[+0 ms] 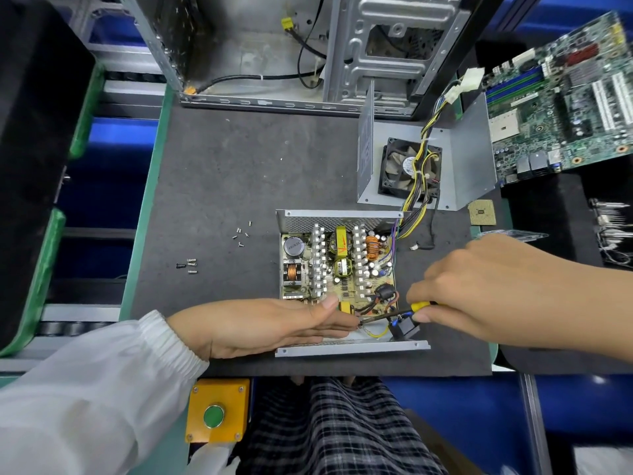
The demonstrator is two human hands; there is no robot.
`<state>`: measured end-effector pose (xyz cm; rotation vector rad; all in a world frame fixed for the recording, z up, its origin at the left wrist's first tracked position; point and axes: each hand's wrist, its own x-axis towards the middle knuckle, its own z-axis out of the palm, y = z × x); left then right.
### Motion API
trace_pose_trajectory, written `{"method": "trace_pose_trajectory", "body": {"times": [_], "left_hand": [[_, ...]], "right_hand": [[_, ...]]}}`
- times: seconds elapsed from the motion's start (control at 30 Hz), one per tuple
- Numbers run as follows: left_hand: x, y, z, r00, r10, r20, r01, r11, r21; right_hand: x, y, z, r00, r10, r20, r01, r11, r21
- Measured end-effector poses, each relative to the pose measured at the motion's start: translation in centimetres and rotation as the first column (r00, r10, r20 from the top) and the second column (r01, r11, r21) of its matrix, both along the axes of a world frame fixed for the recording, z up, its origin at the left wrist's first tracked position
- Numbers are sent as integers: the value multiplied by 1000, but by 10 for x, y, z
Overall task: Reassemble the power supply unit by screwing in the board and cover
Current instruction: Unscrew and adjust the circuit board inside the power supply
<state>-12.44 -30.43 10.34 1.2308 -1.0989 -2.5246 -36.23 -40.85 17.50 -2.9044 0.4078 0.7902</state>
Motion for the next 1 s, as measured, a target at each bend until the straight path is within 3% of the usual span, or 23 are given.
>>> {"method": "trace_pose_trajectory", "body": {"times": [1.0], "left_hand": [[-1, -1, 5, 1000, -1, 28, 1, 1000, 0]], "right_hand": [[4, 3, 2, 999, 36, -22, -37, 999, -40]]}}
